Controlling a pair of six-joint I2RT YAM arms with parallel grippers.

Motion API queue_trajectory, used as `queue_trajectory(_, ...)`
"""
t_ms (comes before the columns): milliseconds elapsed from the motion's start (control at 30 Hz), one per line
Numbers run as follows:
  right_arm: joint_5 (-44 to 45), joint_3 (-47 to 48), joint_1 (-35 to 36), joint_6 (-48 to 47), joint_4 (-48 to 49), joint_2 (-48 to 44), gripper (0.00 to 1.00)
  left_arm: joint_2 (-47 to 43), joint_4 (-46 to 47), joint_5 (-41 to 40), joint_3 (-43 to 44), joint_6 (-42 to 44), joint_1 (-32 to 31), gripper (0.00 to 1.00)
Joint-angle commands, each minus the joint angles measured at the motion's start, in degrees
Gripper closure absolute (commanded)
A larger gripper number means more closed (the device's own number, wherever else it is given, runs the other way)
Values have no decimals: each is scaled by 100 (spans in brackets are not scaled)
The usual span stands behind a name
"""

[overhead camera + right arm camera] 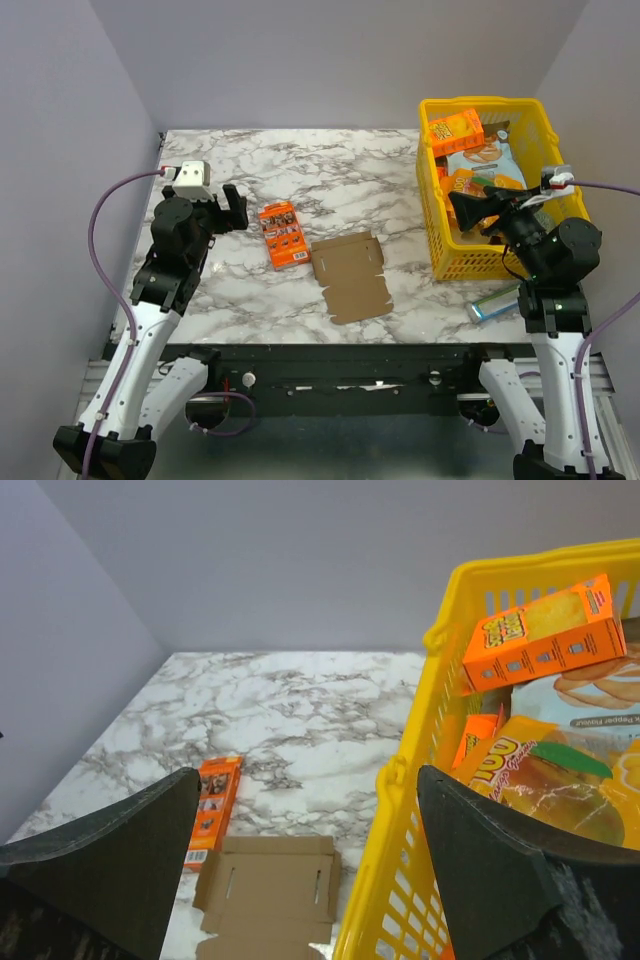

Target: Fold the paper box

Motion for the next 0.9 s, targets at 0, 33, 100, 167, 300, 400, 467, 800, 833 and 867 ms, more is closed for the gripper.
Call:
queue_trajectory(0, -142, 395, 68, -275, -814, 68, 5, 29, 67, 112, 179, -166, 29, 1)
queue_trajectory(33, -134, 465, 129, -310, -884, 129, 5, 73, 67, 112, 197, -201, 38, 1)
queue_trajectory(100, 101, 692, 539, -380, -1129, 235, 6, 108, 85, 104, 267, -367, 38, 1)
queue_trajectory(167, 514, 843, 1015, -591, -1288, 437, 7, 170, 85, 95, 346, -447, 38, 1)
queue_trajectory(300, 1945, 1299, 2787, -749, -1788, 1086, 8, 345, 234, 497, 539, -412, 46, 1)
queue_trajectory(400, 2552, 1616, 3877, -653, -2035, 1824, 9, 407, 531, 972, 366, -316, 47, 1)
queue_trajectory(467, 2959, 1652, 4364, -548, -2036, 2211, 9, 381, 726, 1263, 145, -289, 46, 1)
queue_trajectory(800, 2952, 1336, 4377, 428, -1992, 4374, 12, 706, 779, 1738, -215, -455, 38, 1)
queue_trajectory(833, 3012, 1335, 4288, 445, -1975, 4584, 13, 758, 797, 1825, -242, -500, 38, 1)
queue_trajectory(867, 3126, 1353, 4217, 446, -1983, 4690, 15, 802, 814, 1878, -260, -526, 29, 1)
